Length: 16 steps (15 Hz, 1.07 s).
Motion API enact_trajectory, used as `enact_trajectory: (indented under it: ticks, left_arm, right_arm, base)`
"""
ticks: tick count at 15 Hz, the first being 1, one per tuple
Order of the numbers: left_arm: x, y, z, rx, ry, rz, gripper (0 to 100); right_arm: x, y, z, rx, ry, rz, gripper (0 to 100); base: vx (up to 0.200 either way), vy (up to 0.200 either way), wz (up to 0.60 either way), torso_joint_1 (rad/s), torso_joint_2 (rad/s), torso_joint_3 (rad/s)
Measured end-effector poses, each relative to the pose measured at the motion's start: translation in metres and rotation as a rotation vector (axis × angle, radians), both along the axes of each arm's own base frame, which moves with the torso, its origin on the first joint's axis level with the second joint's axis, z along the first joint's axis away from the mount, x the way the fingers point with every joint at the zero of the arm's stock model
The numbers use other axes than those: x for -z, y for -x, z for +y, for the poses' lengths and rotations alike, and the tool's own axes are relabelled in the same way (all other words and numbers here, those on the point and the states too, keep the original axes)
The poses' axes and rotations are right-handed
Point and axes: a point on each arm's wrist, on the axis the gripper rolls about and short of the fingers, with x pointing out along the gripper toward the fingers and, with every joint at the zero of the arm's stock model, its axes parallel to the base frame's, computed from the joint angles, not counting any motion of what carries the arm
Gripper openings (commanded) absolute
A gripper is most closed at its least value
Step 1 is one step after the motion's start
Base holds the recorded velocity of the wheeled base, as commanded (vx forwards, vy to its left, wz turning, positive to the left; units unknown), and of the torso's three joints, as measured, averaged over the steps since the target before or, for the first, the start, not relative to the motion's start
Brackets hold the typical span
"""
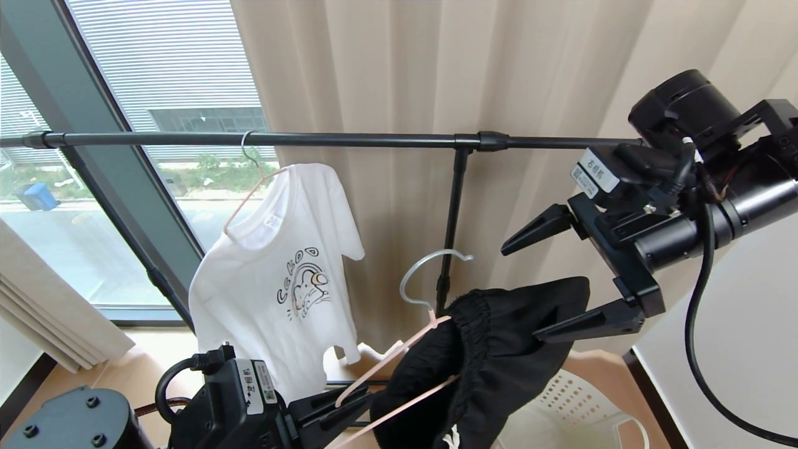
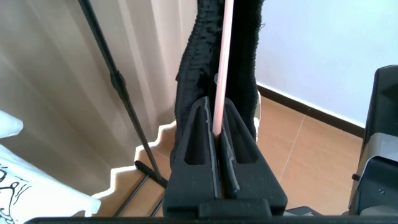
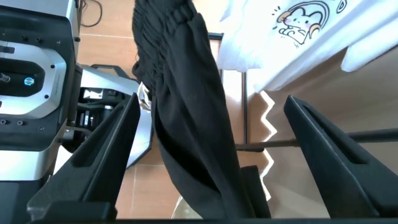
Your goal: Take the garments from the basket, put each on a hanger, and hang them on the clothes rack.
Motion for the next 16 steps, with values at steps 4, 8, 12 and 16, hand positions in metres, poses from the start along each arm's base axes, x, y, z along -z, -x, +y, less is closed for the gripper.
enact_trajectory:
  ticks: [4, 8, 12, 16]
  left_arm:
    - [-0.001, 0.002, -0.002, 0.029, 0.004, -0.002, 0]
    - [-0.001, 0.002, -0.003, 0.035, 0.006, -0.004, 0]
    - [-0.004, 0.0, -0.007, 0.041, 0.021, -0.016, 0]
    - [-0.005, -0.001, -0.008, 0.04, 0.024, -0.02, 0]
  right_arm:
    - [0.015, -0.011, 0.01, -0.015, 0.019, 0.047, 100]
    - [0.023, -0.015, 0.016, -0.028, 0.029, 0.073, 100]
    - [0.025, -0.016, 0.019, -0.035, 0.023, 0.09, 0]
    - [0.026, -0.014, 0.022, -0.045, 0.025, 0.095, 0]
  base:
    - [0.0, 0.0, 0.0, 0.0, 0.0, 0.0]
    - [0.0, 0.0, 0.0, 0.0, 0.0, 0.0]
    - [0.0, 0.0, 0.0, 0.0, 0.0, 0.0]
    - [0.0, 0.0, 0.0, 0.0, 0.0, 0.0]
